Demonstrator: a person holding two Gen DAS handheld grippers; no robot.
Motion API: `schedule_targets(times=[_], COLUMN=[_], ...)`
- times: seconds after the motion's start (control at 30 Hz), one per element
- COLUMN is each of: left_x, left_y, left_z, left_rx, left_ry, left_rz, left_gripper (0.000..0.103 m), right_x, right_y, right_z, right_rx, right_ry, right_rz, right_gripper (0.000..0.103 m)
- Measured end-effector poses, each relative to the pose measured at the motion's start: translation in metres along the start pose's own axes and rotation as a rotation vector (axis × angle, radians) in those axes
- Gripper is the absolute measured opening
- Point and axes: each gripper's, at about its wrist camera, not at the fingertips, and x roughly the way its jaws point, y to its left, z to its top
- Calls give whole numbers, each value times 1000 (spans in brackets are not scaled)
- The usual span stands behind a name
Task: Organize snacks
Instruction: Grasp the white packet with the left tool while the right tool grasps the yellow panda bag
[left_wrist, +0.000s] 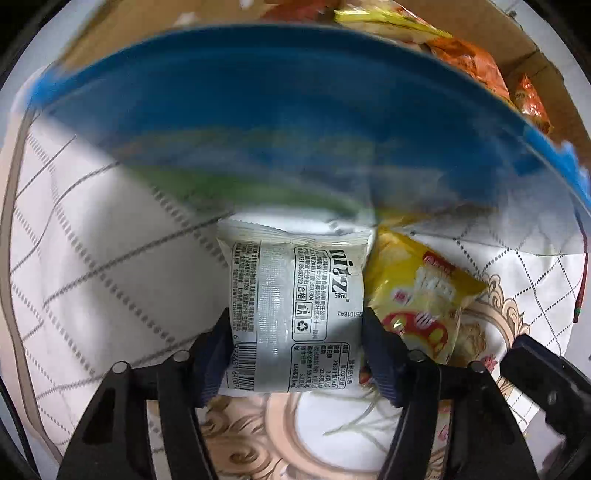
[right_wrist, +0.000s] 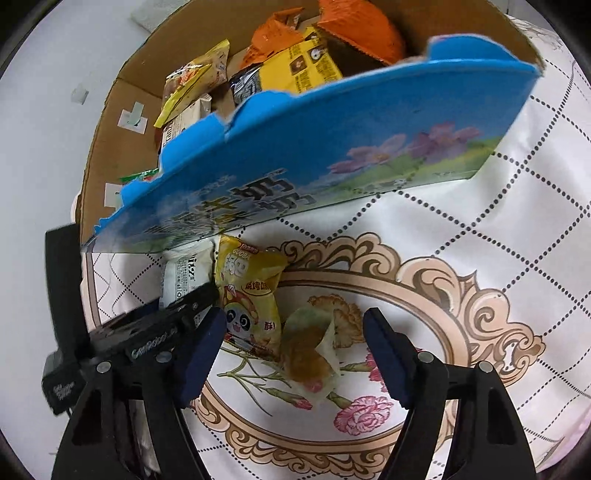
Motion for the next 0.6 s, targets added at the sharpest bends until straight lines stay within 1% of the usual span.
schedule_targets(times=[0.17, 0.3, 0.43, 0.53, 0.6], left_x=[-16, -29, -29, -25, -23], left_y=[33, 55, 62, 63, 61], left_z=[-35, -61, -68, -66, -65], left_rx=[-53, -99, -113, -111, -107], left_ry=[-28, -51, -50, -39, -37], left_rz=[41, 81, 87, 100, 113], left_gripper=[63, 63, 63, 64, 65], right_x=[22, 49, 76, 90, 93], right_y=[25, 47, 65, 79, 84], right_z=[-1, 0, 2, 3, 3], right_rx=[-10, -7, -7, -61, -104], right_ry=[19, 40, 67, 64, 55], right_rz=[1, -46, -105, -187, -212], right_gripper=[79, 79, 83, 85, 85])
